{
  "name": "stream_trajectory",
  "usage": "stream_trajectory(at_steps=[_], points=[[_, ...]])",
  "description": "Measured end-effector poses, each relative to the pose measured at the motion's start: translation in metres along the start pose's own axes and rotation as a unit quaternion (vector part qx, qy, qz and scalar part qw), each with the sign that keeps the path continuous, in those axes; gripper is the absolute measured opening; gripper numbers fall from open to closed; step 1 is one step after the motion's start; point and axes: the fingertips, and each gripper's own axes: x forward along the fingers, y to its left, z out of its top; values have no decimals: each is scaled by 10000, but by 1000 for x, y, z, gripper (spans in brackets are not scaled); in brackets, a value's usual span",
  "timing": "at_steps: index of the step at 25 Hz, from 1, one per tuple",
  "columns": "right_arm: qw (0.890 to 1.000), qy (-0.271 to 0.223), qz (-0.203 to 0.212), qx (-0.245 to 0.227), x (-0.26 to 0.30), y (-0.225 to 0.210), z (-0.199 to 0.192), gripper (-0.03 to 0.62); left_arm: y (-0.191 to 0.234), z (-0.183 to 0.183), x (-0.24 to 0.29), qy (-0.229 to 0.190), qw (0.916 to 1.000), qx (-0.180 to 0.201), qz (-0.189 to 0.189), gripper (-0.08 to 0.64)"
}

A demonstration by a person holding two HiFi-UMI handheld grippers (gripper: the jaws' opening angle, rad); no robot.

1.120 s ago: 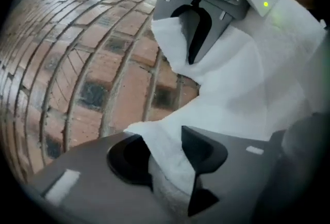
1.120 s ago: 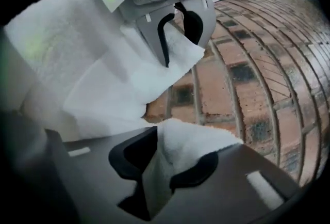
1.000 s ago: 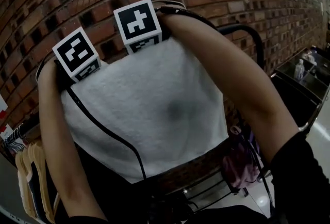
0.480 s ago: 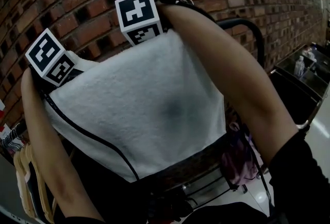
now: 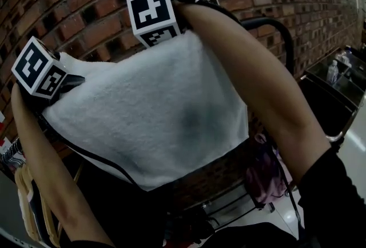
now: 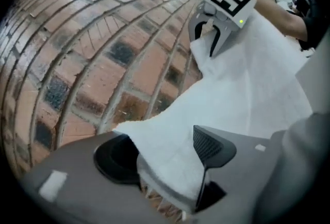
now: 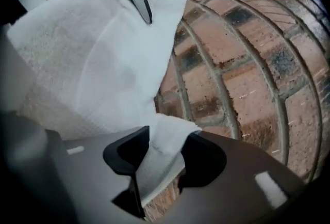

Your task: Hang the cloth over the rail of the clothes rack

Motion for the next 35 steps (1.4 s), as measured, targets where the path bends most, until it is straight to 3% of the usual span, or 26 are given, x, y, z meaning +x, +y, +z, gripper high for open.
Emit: stream_trajectory(at_steps=[3, 6, 8, 11, 14, 17, 20, 23, 26, 27, 28, 30, 32, 35], points=[[10000, 48, -33, 38, 0, -2, -2, 189, -6, -6, -1, -29, 9995, -88, -316, 339], [9998, 151, -15, 154, 1, -3, -8, 189, -8, -5, 4, -476, 9962, -237, -690, 343], [9994, 250, 80, 227, 4, 0, -13, 179, -11, -12, 6, -497, 9938, -349, -931, 342], [9985, 474, 118, 265, 7, 1, -21, 166, -4, -38, 9, 60, 9947, -642, -800, 346], [9987, 443, 97, 225, 7, 1, -17, 166, 3, -51, 9, 443, 9963, -588, -436, 346], [9976, 616, 161, 289, 8, 3, -24, 160, 0, -59, 5, 522, 9931, -802, -672, 345], [9961, 760, 292, 332, 11, 7, -29, 155, 13, -70, 6, 609, 9926, -963, -432, 359], [9951, 854, 328, 364, 11, 7, -33, 153, 11, -61, 4, 296, 9945, -862, -519, 359], [9936, 959, 432, 403, 12, 11, -38, 153, 12, -34, -11, -785, 9896, -893, -816, 375], [9932, 984, 469, 408, 13, 12, -39, 153, 17, -35, -15, -942, 9867, -1032, -835, 411], [9928, 1008, 492, 411, 13, 12, -40, 153, 21, -44, -16, -846, 9867, -1114, -828, 410], [9922, 1059, 514, 413, 13, 12, -42, 153, 25, -71, -12, -294, 9912, -1102, -673, 419], [9918, 1090, 525, 416, 13, 12, -44, 153, 36, -88, -10, 129, 9955, -937, -93, 409], [9941, 953, 415, 308, 13, 10, -36, 155, 41, -71, -21, 40, 9968, -556, 574, 405]])
